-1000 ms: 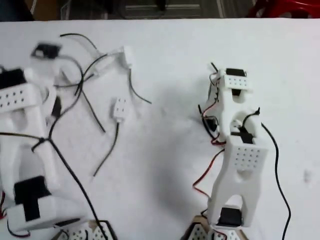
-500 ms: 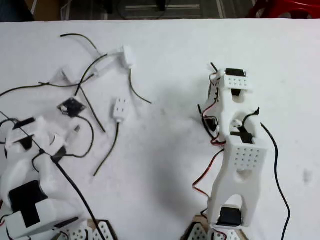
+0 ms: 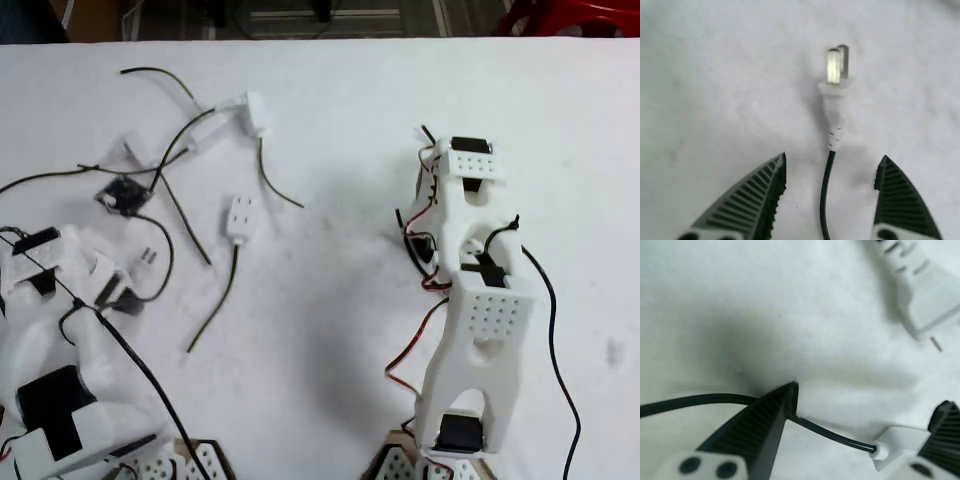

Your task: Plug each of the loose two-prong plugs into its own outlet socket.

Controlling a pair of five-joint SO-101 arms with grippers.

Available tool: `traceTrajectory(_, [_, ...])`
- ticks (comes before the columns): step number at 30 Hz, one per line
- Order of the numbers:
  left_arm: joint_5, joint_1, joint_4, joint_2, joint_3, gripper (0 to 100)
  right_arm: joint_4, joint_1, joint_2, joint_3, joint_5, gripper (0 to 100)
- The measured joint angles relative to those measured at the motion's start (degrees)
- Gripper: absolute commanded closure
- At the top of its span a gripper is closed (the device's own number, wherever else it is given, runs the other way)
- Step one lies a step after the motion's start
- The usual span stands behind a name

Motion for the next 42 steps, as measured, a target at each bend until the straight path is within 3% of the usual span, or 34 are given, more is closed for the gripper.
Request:
traceTrajectory(9, [4.31,8.53,-4.13,0.00,-0.26,71,0.00,0.00,0.18,0.00,0.00,57.7])
traceTrajectory(29, [4.31,6.33,-10.02,4.40,0.53,71,0.00,0.00,0.18,0.00,0.00,57.7])
traceTrajectory(42, [4.66,6.24,-7.12,13.27,-7.56,71,0.00,0.00,0.18,0.00,0.00,57.7])
